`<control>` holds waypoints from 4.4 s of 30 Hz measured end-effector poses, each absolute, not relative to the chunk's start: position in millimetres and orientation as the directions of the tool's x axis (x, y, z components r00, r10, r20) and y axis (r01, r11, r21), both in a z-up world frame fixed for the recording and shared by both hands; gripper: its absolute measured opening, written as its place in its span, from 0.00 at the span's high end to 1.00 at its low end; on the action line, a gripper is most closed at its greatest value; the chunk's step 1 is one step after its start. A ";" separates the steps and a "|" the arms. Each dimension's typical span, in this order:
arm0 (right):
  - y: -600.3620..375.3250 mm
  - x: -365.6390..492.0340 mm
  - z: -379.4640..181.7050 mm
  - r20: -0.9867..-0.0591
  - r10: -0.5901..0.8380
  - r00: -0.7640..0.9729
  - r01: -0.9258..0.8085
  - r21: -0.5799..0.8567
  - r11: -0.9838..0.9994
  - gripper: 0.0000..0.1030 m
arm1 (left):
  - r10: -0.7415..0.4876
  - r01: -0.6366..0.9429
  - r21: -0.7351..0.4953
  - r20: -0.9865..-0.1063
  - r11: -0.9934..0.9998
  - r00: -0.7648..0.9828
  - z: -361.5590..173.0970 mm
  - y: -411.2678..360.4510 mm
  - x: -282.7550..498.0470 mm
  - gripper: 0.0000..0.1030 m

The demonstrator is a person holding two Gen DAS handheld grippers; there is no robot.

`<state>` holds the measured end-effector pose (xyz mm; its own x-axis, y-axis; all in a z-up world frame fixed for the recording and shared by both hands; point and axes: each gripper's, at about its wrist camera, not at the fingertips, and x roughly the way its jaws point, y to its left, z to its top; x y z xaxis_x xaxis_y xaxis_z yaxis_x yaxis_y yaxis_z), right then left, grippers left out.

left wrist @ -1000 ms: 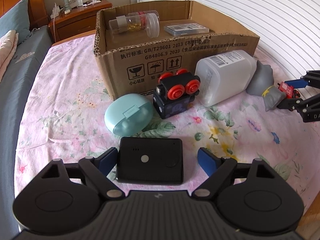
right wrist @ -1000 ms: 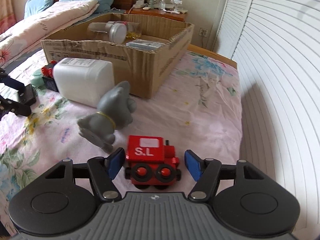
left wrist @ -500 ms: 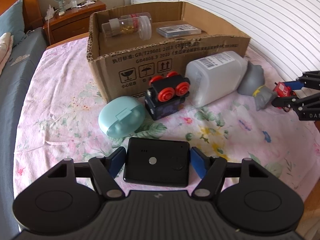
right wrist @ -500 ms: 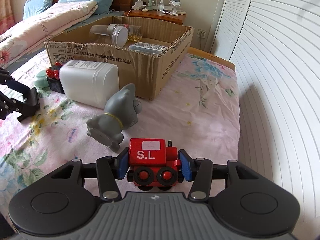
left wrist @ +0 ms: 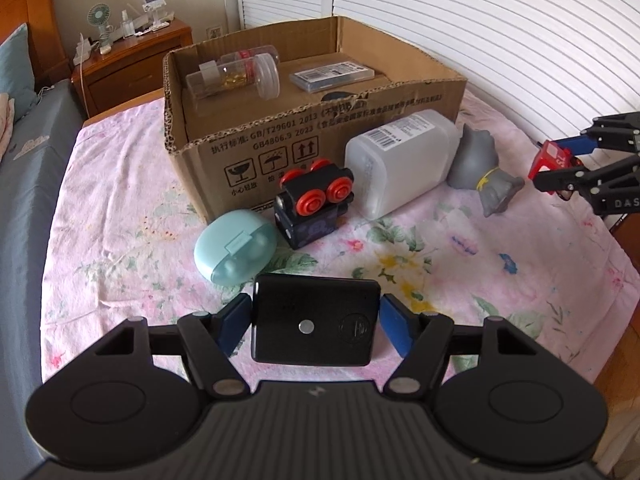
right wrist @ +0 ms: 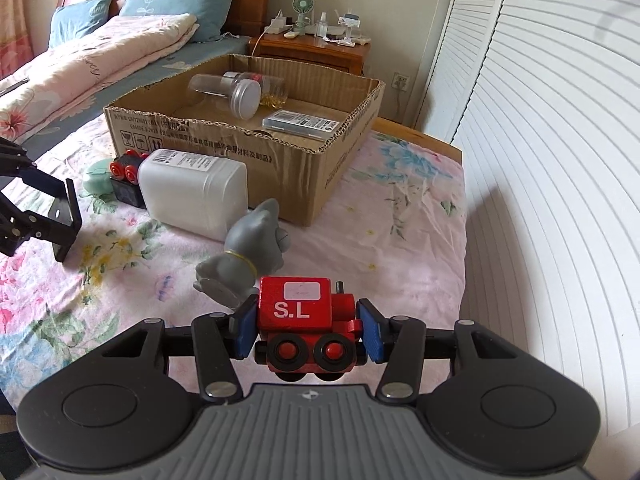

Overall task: Organize rigid objects
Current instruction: 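Carry the black timer into the box with the left tool and open it, then carry the red train into the box with the right tool and release it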

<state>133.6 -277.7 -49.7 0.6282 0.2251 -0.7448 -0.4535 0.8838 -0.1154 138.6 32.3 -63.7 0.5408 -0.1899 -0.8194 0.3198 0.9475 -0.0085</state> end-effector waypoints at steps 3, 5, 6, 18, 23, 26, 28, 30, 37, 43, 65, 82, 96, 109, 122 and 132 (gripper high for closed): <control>-276.4 132.2 -49.3 -0.747 0.230 0.624 -0.456 -0.109 0.883 0.45 | -0.187 0.309 -0.019 -0.830 0.951 0.526 -73.0 33.0 139.9 0.33; -276.2 131.2 -48.9 -0.746 0.229 0.626 -0.457 -0.112 0.883 0.45 | -0.181 0.296 -0.022 -0.835 0.955 0.519 -79.6 33.7 139.6 0.33; -276.4 130.8 -48.2 -0.746 0.228 0.626 -0.456 -0.113 0.883 0.45 | -0.180 0.292 -0.023 -0.833 0.956 0.523 -81.4 33.7 138.7 0.31; -275.2 132.3 -43.8 -0.742 0.239 0.626 -0.456 -0.100 0.884 0.45 | -0.200 0.322 -0.017 -0.815 0.947 0.544 -83.0 31.6 128.8 0.32; -270.3 129.7 -36.1 -0.734 0.256 0.629 -0.470 -0.097 0.877 0.45 | -0.201 0.352 -0.007 -0.831 0.936 0.519 -79.6 28.2 131.6 0.32; -268.1 128.8 -29.5 -0.726 0.261 0.636 -0.477 -0.104 0.873 0.45 | -0.225 0.368 -0.024 -0.827 0.929 0.515 -71.2 28.5 130.0 0.33; -266.6 129.2 -25.2 -0.721 0.265 0.640 -0.482 -0.108 0.869 0.45 | -0.234 0.383 -0.020 -0.821 0.924 0.521 -64.0 27.7 128.8 0.33; -264.7 129.9 -20.9 -0.715 0.271 0.645 -0.487 -0.112 0.866 0.45 | -0.240 0.394 -0.017 -0.816 0.919 0.526 -56.6 27.3 127.8 0.32; -251.7 135.7 -4.2 -0.682 0.304 0.666 -0.518 -0.128 0.846 0.45 | -0.274 0.418 -0.026 -0.791 0.908 0.547 -20.2 29.1 134.7 0.32; -238.5 149.6 10.3 -0.651 0.341 0.678 -0.535 -0.119 0.837 0.45 | -0.264 0.405 0.013 -0.741 0.914 0.618 13.3 31.1 160.3 0.32; -198.1 193.2 29.6 -0.645 0.359 0.675 -0.552 -0.118 0.826 0.45 | -0.216 0.312 0.012 -0.696 0.950 0.685 -0.5 50.9 201.6 0.07; -114.7 242.7 26.5 -0.688 0.366 0.626 -0.581 -0.098 0.808 0.44 | -0.208 0.239 -0.038 -0.636 0.970 0.743 -9.7 83.5 126.8 0.04; -131.5 168.1 6.6 -0.742 0.407 0.532 -0.638 -0.035 0.769 0.23 | -0.166 0.197 -0.029 -0.667 0.980 0.726 -29.7 106.8 120.9 0.04; -119.8 80.6 -55.4 -0.811 0.522 0.264 -0.756 0.163 0.634 0.23 | -0.145 0.169 -0.033 -0.684 0.985 0.715 -32.1 107.9 109.9 0.04; -90.6 58.6 -72.5 -0.835 0.490 0.250 -0.778 0.128 0.615 0.24 | -0.142 0.135 -0.064 -0.687 0.989 0.713 -35.6 119.7 103.8 0.04; -74.8 59.8 -74.1 -0.859 0.401 0.319 -0.779 0.003 0.628 0.46 | -0.138 0.128 -0.067 -0.695 0.989 0.706 -40.5 124.3 101.0 0.04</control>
<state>59.8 -74.8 -74.1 0.3192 0.4008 -0.8588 -0.7786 0.6275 0.0035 101.0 124.3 -40.5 0.7057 -0.1383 -0.6948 0.1283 0.9895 -0.0667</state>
